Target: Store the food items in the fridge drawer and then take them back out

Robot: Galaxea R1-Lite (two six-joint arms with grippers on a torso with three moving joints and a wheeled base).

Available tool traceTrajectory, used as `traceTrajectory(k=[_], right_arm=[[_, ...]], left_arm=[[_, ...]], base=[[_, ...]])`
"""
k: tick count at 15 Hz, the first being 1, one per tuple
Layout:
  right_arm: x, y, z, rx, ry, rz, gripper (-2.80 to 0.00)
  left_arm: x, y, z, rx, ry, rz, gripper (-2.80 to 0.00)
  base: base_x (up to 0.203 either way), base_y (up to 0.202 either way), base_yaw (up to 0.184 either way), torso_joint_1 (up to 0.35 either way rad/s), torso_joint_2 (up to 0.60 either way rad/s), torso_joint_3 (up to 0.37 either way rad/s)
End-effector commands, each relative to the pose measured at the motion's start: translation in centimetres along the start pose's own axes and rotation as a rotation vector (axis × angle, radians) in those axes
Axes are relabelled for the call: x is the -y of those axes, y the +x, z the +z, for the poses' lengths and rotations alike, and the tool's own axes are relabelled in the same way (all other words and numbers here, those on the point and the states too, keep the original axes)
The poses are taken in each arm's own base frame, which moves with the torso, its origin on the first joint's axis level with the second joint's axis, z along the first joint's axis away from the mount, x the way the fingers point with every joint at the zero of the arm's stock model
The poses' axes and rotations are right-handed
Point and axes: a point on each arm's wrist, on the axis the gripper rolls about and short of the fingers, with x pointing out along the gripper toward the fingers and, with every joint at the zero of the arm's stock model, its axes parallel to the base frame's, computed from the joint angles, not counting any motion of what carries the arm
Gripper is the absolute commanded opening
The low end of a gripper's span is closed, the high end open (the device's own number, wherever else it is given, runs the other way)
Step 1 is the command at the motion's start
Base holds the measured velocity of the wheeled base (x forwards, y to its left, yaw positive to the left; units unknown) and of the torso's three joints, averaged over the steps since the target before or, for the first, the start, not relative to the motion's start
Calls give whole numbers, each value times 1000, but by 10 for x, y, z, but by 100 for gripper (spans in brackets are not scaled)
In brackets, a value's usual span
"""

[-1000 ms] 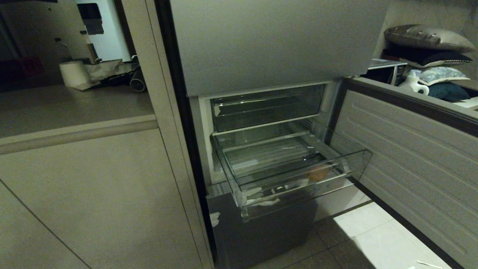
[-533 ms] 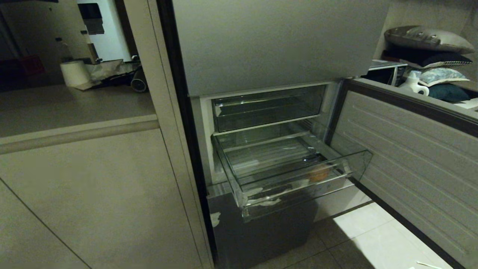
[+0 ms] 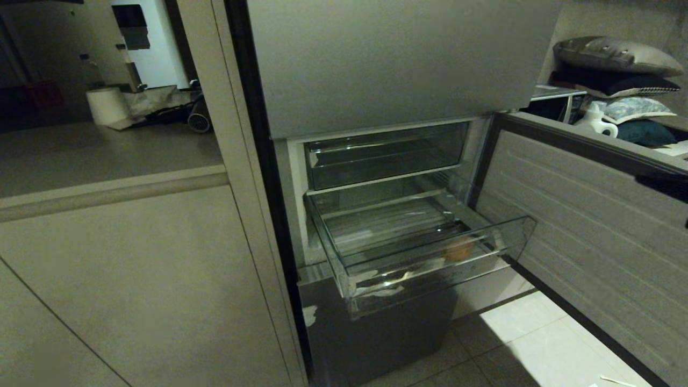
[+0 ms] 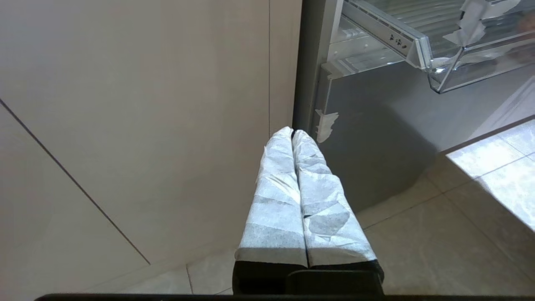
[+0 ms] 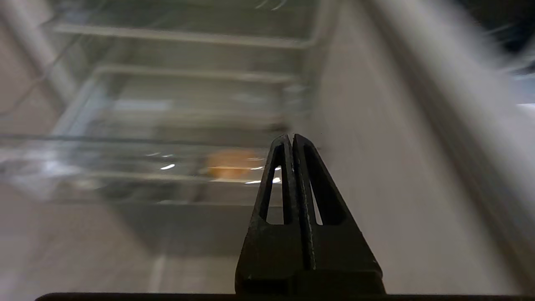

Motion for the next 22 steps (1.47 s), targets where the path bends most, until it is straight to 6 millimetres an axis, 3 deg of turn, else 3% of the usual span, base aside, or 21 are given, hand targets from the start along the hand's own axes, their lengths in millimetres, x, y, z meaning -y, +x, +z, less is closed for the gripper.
traceTrajectory(k=[1,4,6,12,17,22], right_arm=[[-3,53,-29,-132,58,48,-280],[-20,107,-50,-260,80,-20,-280],[-29,129,-50,-267,98,-19,-280],[-33,154,-53,-202,51,1,-280],[-33,161,-61,-217,41,-22,-280],[-33,187,-81,-272,56,-1,-280]], left_arm=[[0,0,0,-1,-1,0,-280],[0,0,0,-1,-1,0,-280],[0,0,0,-1,-1,0,-280],[0,0,0,-1,-1,0,-280],[0,0,0,-1,1,0,-280],[0,0,0,-1,-1,0,-280]], base=[[0,0,0,0,0,0],[0,0,0,0,0,0],[0,0,0,0,0,0],[0,0,0,19,-41,-20],[0,0,0,151,-333,-174],[0,0,0,153,-324,-178]])
